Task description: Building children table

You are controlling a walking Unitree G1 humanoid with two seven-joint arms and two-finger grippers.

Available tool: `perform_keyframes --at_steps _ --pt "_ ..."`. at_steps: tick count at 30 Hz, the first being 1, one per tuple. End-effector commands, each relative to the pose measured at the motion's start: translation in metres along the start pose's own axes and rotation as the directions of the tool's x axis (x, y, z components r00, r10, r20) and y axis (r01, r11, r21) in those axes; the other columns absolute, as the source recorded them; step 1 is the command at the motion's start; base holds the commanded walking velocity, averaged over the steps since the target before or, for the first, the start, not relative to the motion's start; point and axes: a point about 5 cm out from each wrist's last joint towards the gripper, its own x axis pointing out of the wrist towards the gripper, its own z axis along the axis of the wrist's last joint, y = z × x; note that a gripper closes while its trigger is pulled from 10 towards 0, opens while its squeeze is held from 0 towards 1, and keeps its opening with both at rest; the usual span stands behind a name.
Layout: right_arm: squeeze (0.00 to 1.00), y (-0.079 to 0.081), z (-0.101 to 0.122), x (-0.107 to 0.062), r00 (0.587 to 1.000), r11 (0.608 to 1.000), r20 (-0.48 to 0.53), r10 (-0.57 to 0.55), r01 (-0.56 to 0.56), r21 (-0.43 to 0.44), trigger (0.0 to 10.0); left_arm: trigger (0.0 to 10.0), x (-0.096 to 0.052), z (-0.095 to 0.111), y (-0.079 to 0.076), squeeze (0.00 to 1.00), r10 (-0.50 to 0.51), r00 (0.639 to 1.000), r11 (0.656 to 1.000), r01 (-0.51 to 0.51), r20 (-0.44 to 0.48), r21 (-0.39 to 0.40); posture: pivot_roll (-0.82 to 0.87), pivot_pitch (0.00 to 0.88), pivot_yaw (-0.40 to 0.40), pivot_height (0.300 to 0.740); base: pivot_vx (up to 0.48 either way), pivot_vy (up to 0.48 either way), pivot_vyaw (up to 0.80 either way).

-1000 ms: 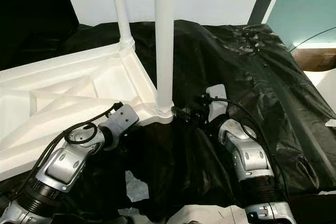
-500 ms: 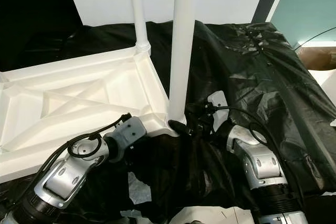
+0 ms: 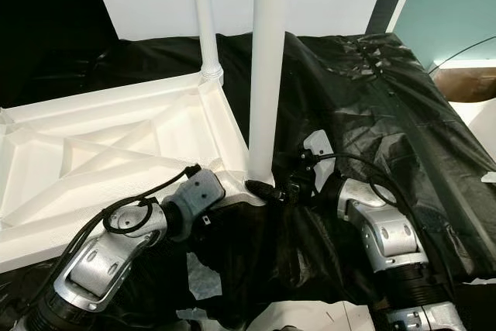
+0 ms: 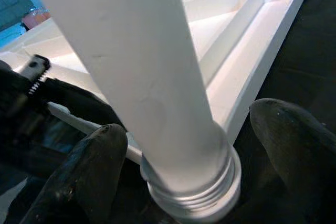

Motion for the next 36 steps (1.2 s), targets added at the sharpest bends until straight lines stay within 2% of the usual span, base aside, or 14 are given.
perform_keyframes --at_steps 1,2,4,6,10,15,22,23,24,25,32,36 --pt "0.00 -0.002 0.002 0.001 1.000 1.000 0.010 0.009 -0.009 -0.006 10.0 10.0 -0.006 -0.001 -0.003 0.00 -0.016 1.000 0.999 0.017 0.005 -0.051 0.08 0.071 -0.024 0.740 0.000 0.000 0.00" --pt "0.00 -0.003 0.003 0.005 1.000 1.000 0.016 0.009 -0.009 -0.014 10.0 10.0 -0.013 0.002 -0.005 0.00 -0.006 0.999 0.995 0.011 0.045 -0.098 0.09 0.066 -0.035 0.740 0.000 0.000 0.00" --pt "0.00 -0.003 0.003 0.005 1.000 1.000 0.016 0.009 -0.009 -0.014 10.0 10.0 -0.013 0.002 -0.005 0.00 -0.006 0.999 0.995 0.011 0.045 -0.098 0.09 0.066 -0.035 0.740 0.000 0.000 0.00" --pt "0.00 -0.006 0.006 0.010 0.999 0.999 0.027 0.030 -0.029 -0.037 10.0 10.0 -0.025 0.008 -0.007 0.00 0.028 0.992 0.986 -0.007 0.121 -0.165 0.11 0.057 -0.053 0.740 0.000 0.000 0.00" --pt "0.00 -0.009 0.009 0.016 0.998 0.996 0.033 0.056 -0.053 -0.074 10.0 10.0 -0.035 0.013 -0.006 0.00 0.078 0.981 0.978 -0.040 0.179 -0.207 0.12 0.051 -0.062 0.740 0.000 0.000 0.00" --pt "0.00 -0.016 0.013 0.029 0.994 0.989 0.019 0.109 -0.106 -0.104 10.0 10.0 -0.044 0.011 -0.003 0.00 0.178 0.968 0.967 -0.138 0.177 -0.214 0.14 0.042 -0.079 0.740 0.000 0.000 0.00" --pt "0.00 -0.018 0.013 0.036 0.989 0.981 0.002 0.149 -0.147 -0.129 10.0 10.0 -0.046 0.010 -0.003 0.00 0.214 0.961 0.958 -0.171 0.175 -0.230 0.15 0.037 -0.089 0.740 0.000 0.000 0.00" --pt "0.00 -0.020 0.011 0.039 0.987 0.978 -0.008 0.161 -0.161 -0.135 4.5 10.0 -0.047 0.008 -0.005 0.00 0.225 0.959 0.953 -0.180 0.172 -0.243 0.15 0.037 -0.092 0.740 0.000 0.000 0.00" --pt "0.00 -0.020 0.011 0.039 0.987 0.978 -0.008 0.161 -0.161 -0.135 4.5 10.0 -0.047 0.008 -0.005 0.00 0.225 0.959 0.953 -0.180 0.172 -0.243 0.15 0.037 -0.092 0.740 0.000 0.000 0.00" --pt "0.00 -0.021 0.009 0.042 0.985 0.977 -0.018 0.169 -0.170 -0.131 0.0 10.0 -0.047 0.007 -0.008 0.00 0.234 0.958 0.949 -0.189 0.166 -0.252 0.17 0.039 -0.100 0.740 0.000 0.000 0.00" --pt "0.00 -0.023 0.004 0.044 0.987 0.982 -0.025 0.159 -0.161 -0.094 0.0 10.0 -0.050 0.008 -0.013 0.00 0.258 0.953 0.939 -0.208 0.158 -0.274 0.17 0.050 -0.110 0.740 0.000 0.000 0.00" --pt "0.00 -0.022 -0.002 0.045 0.994 0.993 -0.019 0.104 -0.105 -0.052 0.0 10.0 -0.049 0.009 -0.010 0.00 0.304 0.940 0.924 -0.251 0.156 -0.289 0.17 0.057 -0.113 0.740 0.000 0.000 0.00"
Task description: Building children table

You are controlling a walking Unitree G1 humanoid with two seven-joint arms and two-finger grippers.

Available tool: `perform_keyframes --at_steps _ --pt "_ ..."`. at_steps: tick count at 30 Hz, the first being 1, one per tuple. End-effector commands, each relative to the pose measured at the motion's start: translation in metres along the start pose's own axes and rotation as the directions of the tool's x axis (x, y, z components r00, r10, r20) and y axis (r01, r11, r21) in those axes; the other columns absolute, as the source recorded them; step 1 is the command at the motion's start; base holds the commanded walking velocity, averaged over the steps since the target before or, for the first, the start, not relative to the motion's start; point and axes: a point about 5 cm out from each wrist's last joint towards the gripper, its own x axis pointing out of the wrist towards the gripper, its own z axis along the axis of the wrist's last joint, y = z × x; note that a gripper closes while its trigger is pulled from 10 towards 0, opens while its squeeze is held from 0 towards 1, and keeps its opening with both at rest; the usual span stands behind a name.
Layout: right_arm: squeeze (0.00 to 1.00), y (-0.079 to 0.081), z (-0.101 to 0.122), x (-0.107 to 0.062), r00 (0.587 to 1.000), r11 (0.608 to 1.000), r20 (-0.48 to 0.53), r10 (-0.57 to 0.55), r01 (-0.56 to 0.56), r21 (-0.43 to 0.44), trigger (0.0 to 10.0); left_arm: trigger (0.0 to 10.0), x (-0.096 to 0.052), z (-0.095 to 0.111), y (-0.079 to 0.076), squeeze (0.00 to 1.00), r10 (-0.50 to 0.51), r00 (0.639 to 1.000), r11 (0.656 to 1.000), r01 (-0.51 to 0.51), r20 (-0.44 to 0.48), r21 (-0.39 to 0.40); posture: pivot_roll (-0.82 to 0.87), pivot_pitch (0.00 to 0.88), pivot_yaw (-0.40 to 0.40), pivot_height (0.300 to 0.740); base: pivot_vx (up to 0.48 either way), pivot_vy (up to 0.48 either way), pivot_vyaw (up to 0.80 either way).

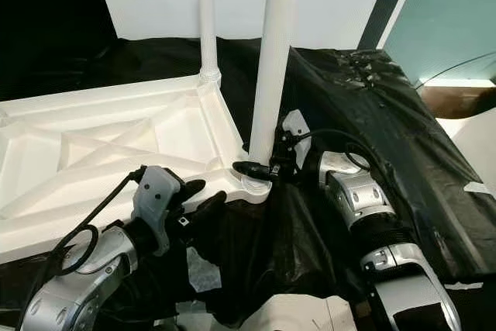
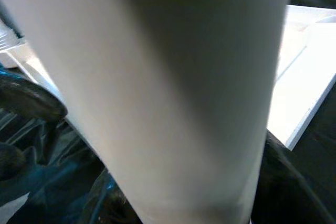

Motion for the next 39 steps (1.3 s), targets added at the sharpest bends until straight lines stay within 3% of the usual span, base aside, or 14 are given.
perform_keyframes --at_steps 1,2,4,5,12,15,24,25,26,27,34,36,38,39 --pt "0.00 0.002 -0.011 0.001 0.997 0.997 -0.047 -0.062 0.064 0.046 0.0 10.0 0.000 0.000 0.004 0.00 0.125 0.992 0.992 -0.125 -0.002 -0.003 0.17 0.063 -0.116 0.740 0.000 0.000 0.00" --pt "0.00 0.003 -0.012 0.003 0.992 0.992 -0.054 -0.117 0.120 0.047 5.7 10.0 0.001 0.000 0.004 0.00 0.135 0.991 0.991 -0.135 0.003 -0.008 0.16 0.068 -0.117 0.740 0.000 0.000 0.00" --pt "0.00 0.004 -0.014 0.005 0.985 0.985 -0.057 -0.162 0.165 0.052 5.7 10.0 0.002 0.000 0.004 0.00 0.140 0.990 0.990 -0.140 0.005 -0.011 0.16 0.068 -0.117 0.740 0.000 0.000 0.00" --pt "0.00 0.008 -0.016 0.008 0.962 0.961 -0.061 -0.265 0.269 0.061 10.0 10.0 0.003 -0.002 0.002 0.00 0.142 0.990 0.990 -0.142 0.003 -0.012 0.16 0.074 -0.113 0.740 0.000 0.000 0.00" --pt "0.00 0.019 -0.023 0.014 0.879 0.870 -0.084 -0.470 0.477 0.121 10.0 10.0 0.004 -0.003 0.000 0.00 0.142 0.990 0.990 -0.142 -0.003 -0.016 0.15 0.083 -0.103 0.740 0.000 0.000 0.00" --pt "0.00 0.027 -0.029 0.017 0.732 0.714 -0.124 -0.670 0.681 0.163 10.0 10.0 0.005 -0.002 0.000 0.00 0.134 0.991 0.991 -0.134 -0.005 -0.012 0.15 0.090 -0.087 0.740 0.000 0.000 0.00" --pt "0.00 0.039 -0.017 0.023 0.730 0.709 -0.064 -0.680 0.678 0.196 10.0 10.0 0.007 0.001 0.002 0.00 0.122 0.993 0.993 -0.122 -0.002 0.004 0.13 0.094 -0.062 0.740 0.000 0.000 0.00" --pt "0.66 0.039 -0.015 0.022 0.723 0.701 -0.056 -0.689 0.683 0.206 10.0 10.0 0.007 0.001 0.004 0.00 0.121 0.993 0.993 -0.121 -0.001 0.007 0.13 0.093 -0.059 0.740 0.000 0.000 0.00" --pt "0.66 0.039 -0.015 0.022 0.723 0.701 -0.056 -0.689 0.683 0.206 10.0 10.0 0.007 0.001 0.004 0.00 0.121 0.993 0.993 -0.121 -0.001 0.007 0.13 0.093 -0.059 0.740 0.000 0.000 0.00" --pt "1.00 0.039 -0.012 0.021 0.724 0.701 -0.047 -0.689 0.681 0.213 10.0 10.0 0.008 0.002 0.005 0.00 0.121 0.993 0.993 -0.121 0.001 0.008 0.13 0.093 -0.054 0.740 0.000 0.000 0.00" --pt "1.00 0.033 -0.003 0.010 0.749 0.734 0.020 -0.662 0.643 0.216 10.0 10.0 0.011 0.003 0.006 0.00 0.115 0.993 0.993 -0.115 0.005 0.016 0.12 0.086 -0.046 0.740 0.000 0.000 0.00" --pt "0.56 0.021 -0.005 -0.007 0.827 0.818 0.051 -0.560 0.543 0.188 10.0 10.0 0.011 0.002 0.005 0.00 0.098 0.995 0.995 -0.098 0.005 0.031 0.11 0.072 -0.053 0.740 0.000 0.000 0.00" --pt "0.56 0.019 -0.005 -0.009 0.841 0.834 0.056 -0.538 0.522 0.179 10.0 10.0 0.011 0.001 0.005 0.00 0.093 0.996 0.995 -0.093 0.004 0.036 0.11 0.072 -0.053 0.740 0.000 0.000 0.00" --pt "0.00 0.017 -0.005 -0.011 0.865 0.857 0.057 -0.499 0.482 0.181 10.0 10.0 0.012 0.000 0.006 0.00 0.095 0.995 0.994 -0.095 -0.003 0.048 0.11 0.059 -0.051 0.740 0.000 0.000 0.00"
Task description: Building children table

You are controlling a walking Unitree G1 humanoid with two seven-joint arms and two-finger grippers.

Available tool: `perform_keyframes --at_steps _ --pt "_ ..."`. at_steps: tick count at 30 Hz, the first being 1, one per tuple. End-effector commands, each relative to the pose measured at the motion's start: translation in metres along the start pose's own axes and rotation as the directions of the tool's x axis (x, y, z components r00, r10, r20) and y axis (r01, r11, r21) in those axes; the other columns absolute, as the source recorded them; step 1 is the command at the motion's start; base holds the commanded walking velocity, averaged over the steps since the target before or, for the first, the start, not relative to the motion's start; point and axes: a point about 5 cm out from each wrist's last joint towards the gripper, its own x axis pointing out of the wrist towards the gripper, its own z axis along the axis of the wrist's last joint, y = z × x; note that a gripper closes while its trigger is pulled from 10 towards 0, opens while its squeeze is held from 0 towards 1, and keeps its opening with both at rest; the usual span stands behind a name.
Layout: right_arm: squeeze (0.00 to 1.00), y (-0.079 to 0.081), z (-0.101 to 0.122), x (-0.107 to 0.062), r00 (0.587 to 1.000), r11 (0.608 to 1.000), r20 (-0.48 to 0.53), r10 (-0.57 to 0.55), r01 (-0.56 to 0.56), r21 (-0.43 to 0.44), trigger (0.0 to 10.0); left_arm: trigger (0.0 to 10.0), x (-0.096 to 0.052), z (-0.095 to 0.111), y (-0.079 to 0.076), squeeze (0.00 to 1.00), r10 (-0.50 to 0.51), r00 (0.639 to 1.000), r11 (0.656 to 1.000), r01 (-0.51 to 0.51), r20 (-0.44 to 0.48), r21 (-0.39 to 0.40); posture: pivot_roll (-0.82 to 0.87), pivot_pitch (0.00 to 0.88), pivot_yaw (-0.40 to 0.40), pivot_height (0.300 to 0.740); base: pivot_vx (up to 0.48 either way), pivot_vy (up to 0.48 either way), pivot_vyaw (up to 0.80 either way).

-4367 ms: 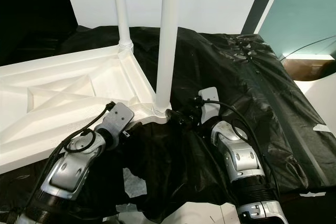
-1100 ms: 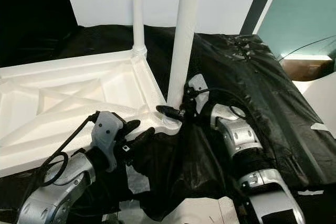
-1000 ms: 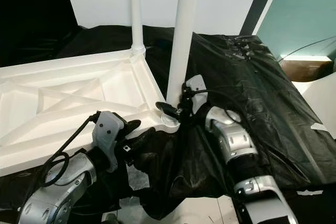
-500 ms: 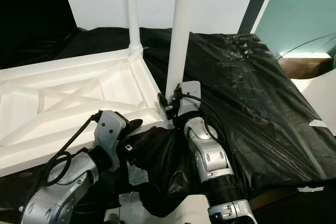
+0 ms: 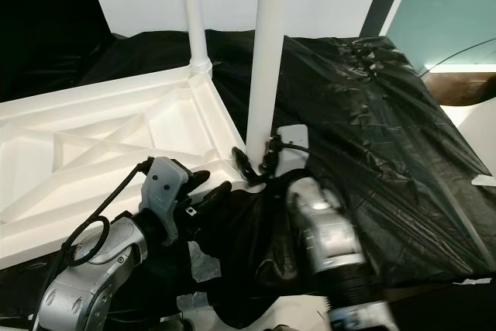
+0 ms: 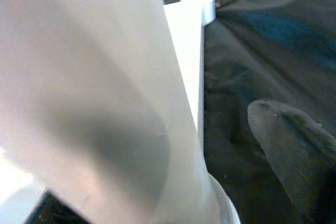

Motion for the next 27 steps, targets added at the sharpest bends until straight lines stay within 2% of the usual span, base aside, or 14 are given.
perform_keyframes --at_steps 1,6,9,10,12,15,16,18,20,21,22,23,27 --pt "0.00 -0.007 0.000 -0.003 1.000 1.000 0.008 0.017 -0.017 0.017 10.0 10.0 0.001 -0.004 0.002 0.00 0.065 0.998 0.998 -0.065 -0.016 0.008 0.11 0.059 -0.051 0.740 0.000 0.000 0.00" --pt "0.00 -0.005 0.001 0.007 0.965 0.965 -0.005 0.264 -0.264 0.001 10.0 10.0 0.004 -0.006 0.003 0.00 0.071 0.997 0.997 -0.070 -0.018 0.018 0.10 0.038 -0.043 0.740 0.000 0.000 0.00" --pt "0.00 -0.005 0.001 0.011 0.954 0.954 -0.010 0.300 -0.300 0.002 10.0 10.0 0.005 -0.006 0.004 0.00 0.071 0.997 0.997 -0.071 -0.016 0.019 0.11 0.037 -0.043 0.740 0.000 0.000 0.00" --pt "0.00 -0.006 0.001 0.015 0.942 0.942 -0.021 0.334 -0.334 -0.022 10.0 10.0 0.005 -0.005 0.004 0.00 0.073 0.997 0.997 -0.073 -0.012 0.020 0.12 0.032 -0.044 0.740 0.000 0.000 0.00" --pt "0.00 -0.006 0.001 0.015 0.942 0.942 -0.021 0.334 -0.334 -0.022 10.0 10.0 0.005 -0.005 0.004 0.00 0.073 0.997 0.997 -0.073 -0.012 0.020 0.12 0.032 -0.044 0.740 0.000 0.000 0.00" --pt "0.00 -0.008 -0.001 0.023 0.909 0.908 -0.064 0.411 -0.415 -0.065 10.0 10.0 0.004 -0.005 0.006 0.00 0.084 0.996 0.996 -0.084 -0.007 0.021 0.13 0.026 -0.049 0.740 0.000 0.000 0.00" --pt "0.00 -0.008 -0.001 0.023 0.909 0.908 -0.064 0.411 -0.415 -0.065 10.0 10.0 0.004 -0.005 0.006 0.00 0.084 0.996 0.996 -0.084 -0.007 0.021 0.13 0.026 -0.049 0.740 0.000 0.000 0.00" --pt "0.00 -0.009 -0.002 0.030 0.880 0.877 -0.108 0.463 -0.472 -0.091 10.0 10.0 0.002 -0.005 0.007 0.00 0.092 0.996 0.995 -0.092 -0.005 0.025 0.14 0.022 -0.052 0.740 0.000 0.000 0.00" --pt "0.00 -0.009 -0.002 0.030 0.880 0.877 -0.108 0.463 -0.472 -0.091 10.0 10.0 0.002 -0.005 0.007 0.00 0.092 0.996 0.995 -0.092 -0.005 0.025 0.14 0.022 -0.052 0.740 0.000 0.000 0.00" --pt "0.00 -0.010 -0.002 0.032 0.873 0.869 -0.121 0.472 -0.484 -0.105 9.1 10.0 0.002 -0.005 0.008 0.00 0.094 0.996 0.995 -0.094 -0.004 0.026 0.14 0.021 -0.054 0.740 0.000 0.000 0.00" --pt "0.00 -0.010 -0.003 0.034 0.865 0.859 -0.136 0.483 -0.498 -0.114 4.9 10.0 0.002 -0.004 0.008 0.00 0.098 0.995 0.995 -0.097 -0.004 0.028 0.15 0.022 -0.056 0.740 0.000 0.000 0.00" --pt "0.00 -0.011 -0.003 0.035 0.861 0.856 -0.144 0.488 -0.504 -0.117 0.0 10.0 0.002 -0.004 0.008 0.00 0.100 0.995 0.995 -0.100 -0.003 0.029 0.15 0.023 -0.059 0.740 0.000 0.000 0.00" --pt "0.00 -0.013 -0.006 0.035 0.853 0.848 -0.157 0.499 -0.517 -0.115 0.0 10.0 0.003 -0.004 0.008 0.00 0.106 0.994 0.994 -0.106 -0.001 0.029 0.15 0.025 -0.061 0.740 0.000 0.000 0.00"
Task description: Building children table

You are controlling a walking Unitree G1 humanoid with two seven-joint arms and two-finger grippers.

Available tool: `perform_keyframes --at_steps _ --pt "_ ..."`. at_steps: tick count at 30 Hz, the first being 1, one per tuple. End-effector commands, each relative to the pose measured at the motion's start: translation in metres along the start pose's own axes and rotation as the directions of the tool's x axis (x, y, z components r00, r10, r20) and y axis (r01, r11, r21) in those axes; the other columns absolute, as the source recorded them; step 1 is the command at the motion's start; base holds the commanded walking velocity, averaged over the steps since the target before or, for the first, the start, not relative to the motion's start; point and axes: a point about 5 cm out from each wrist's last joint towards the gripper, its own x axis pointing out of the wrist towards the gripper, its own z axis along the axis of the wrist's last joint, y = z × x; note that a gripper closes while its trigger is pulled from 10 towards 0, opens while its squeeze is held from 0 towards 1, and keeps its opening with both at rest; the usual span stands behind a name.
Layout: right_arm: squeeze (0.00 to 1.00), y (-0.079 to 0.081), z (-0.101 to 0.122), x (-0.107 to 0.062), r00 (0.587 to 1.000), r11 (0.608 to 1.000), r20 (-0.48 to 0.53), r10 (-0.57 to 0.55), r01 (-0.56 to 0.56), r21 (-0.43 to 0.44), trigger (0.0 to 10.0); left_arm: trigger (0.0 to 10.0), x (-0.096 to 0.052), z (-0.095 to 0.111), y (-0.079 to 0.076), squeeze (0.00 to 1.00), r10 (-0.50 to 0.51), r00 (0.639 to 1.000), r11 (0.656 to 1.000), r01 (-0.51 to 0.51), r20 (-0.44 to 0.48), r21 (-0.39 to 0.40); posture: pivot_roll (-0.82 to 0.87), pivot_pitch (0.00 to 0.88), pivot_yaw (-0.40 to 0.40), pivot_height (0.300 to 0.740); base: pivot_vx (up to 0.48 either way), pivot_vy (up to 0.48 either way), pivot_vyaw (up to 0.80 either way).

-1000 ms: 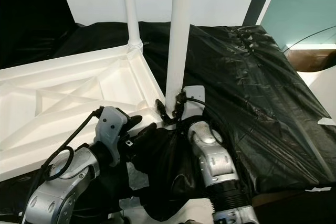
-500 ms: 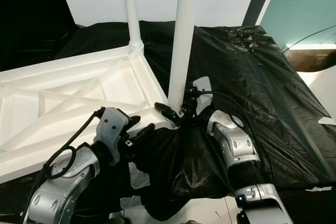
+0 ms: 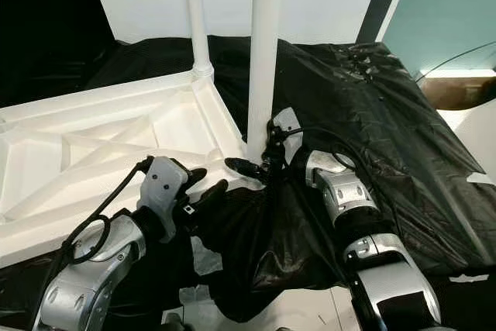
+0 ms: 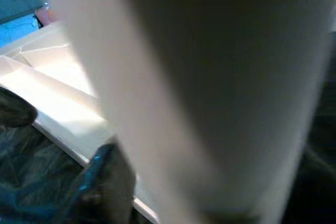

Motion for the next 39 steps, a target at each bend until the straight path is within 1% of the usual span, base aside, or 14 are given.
perform_keyframes --at_steps 1,7,8,17,19,20,22,23,25,26,27,30,32,39 --pt "0.00 0.002 -0.004 0.002 0.999 0.999 -0.027 0.046 -0.046 -0.006 0.0 10.0 0.000 -0.003 0.003 0.00 0.088 0.996 0.996 -0.088 -0.006 -0.001 0.15 0.028 -0.066 0.740 0.000 0.000 0.00" --pt "0.00 0.003 -0.007 0.000 0.999 0.999 -0.021 0.045 -0.045 -0.008 0.0 10.0 0.000 -0.003 0.002 0.00 0.096 0.995 0.995 -0.096 -0.006 -0.003 0.15 0.036 -0.070 0.740 0.000 0.000 0.00" --pt "0.00 0.003 -0.008 0.000 1.000 1.000 -0.014 0.020 -0.020 0.002 10.0 10.0 0.001 -0.003 0.002 0.00 0.097 0.995 0.995 -0.097 -0.006 -0.004 0.15 0.040 -0.074 0.740 0.000 0.000 0.00" --pt "0.00 0.012 -0.010 0.006 0.983 0.983 0.003 -0.183 0.183 0.033 10.0 10.0 0.003 -0.004 0.000 0.00 0.097 0.995 0.995 -0.097 -0.005 -0.012 0.14 0.053 -0.075 0.740 0.000 0.000 0.00" --pt "0.00 0.021 -0.017 0.009 0.943 0.940 -0.030 -0.332 0.333 0.068 10.0 10.0 0.003 -0.004 -0.002 0.00 0.092 0.996 0.996 -0.092 -0.006 -0.018 0.14 0.065 -0.069 0.740 0.000 0.000 0.00" --pt "0.00 0.021 -0.017 0.009 0.943 0.940 -0.030 -0.332 0.333 0.068 10.0 10.0 0.003 -0.004 -0.002 0.00 0.092 0.996 0.996 -0.092 -0.006 -0.018 0.14 0.065 -0.069 0.740 0.000 0.000 0.00" --pt "0.00 0.029 -0.021 0.010 0.900 0.897 -0.052 -0.433 0.436 0.080 10.0 10.0 0.002 -0.004 -0.003 0.00 0.087 0.996 0.996 -0.088 -0.007 -0.022 0.14 0.068 -0.067 0.740 0.000 0.000 0.00" --pt "0.00 0.029 -0.021 0.010 0.900 0.897 -0.052 -0.433 0.436 0.080 10.0 10.0 0.002 -0.004 -0.003 0.00 0.087 0.996 0.996 -0.088 -0.007 -0.022 0.14 0.068 -0.067 0.740 0.000 0.000 0.00" --pt "0.00 0.035 -0.024 0.011 0.847 0.842 -0.057 -0.528 0.531 0.091 10.0 10.0 0.001 -0.004 -0.004 0.00 0.081 0.997 0.996 -0.081 -0.013 -0.025 0.14 0.071 -0.065 0.740 0.000 0.000 0.00" --pt "0.00 0.035 -0.024 0.011 0.847 0.842 -0.057 -0.528 0.531 0.091 10.0 10.0 0.001 -0.004 -0.004 0.00 0.081 0.997 0.996 -0.081 -0.013 -0.025 0.14 0.071 -0.065 0.740 0.000 0.000 0.00" --pt "0.00 0.038 -0.025 0.010 0.804 0.798 -0.066 -0.591 0.594 0.097 10.0 10.0 0.001 -0.005 -0.004 0.00 0.079 0.997 0.997 -0.079 -0.015 -0.026 0.14 0.074 -0.065 0.740 0.000 0.000 0.00" --pt "0.00 0.046 -0.024 0.012 0.767 0.756 -0.072 -0.638 0.641 0.129 10.0 10.0 0.000 -0.005 -0.005 0.00 0.079 0.997 0.996 -0.079 -0.017 -0.029 0.14 0.077 -0.058 0.740 0.000 0.000 0.00" --pt "0.00 0.048 -0.023 0.013 0.761 0.747 -0.070 -0.645 0.648 0.149 10.0 10.0 -0.001 -0.005 -0.005 0.00 0.079 0.997 0.996 -0.079 -0.019 -0.032 0.14 0.078 -0.057 0.740 0.000 0.000 0.00" --pt "0.00 0.056 -0.012 0.015 0.760 0.746 -0.043 -0.648 0.645 0.166 10.0 10.0 -0.002 -0.005 -0.004 0.00 0.080 0.996 0.996 -0.080 -0.025 -0.027 0.15 0.076 -0.059 0.740 0.000 0.000 0.00"
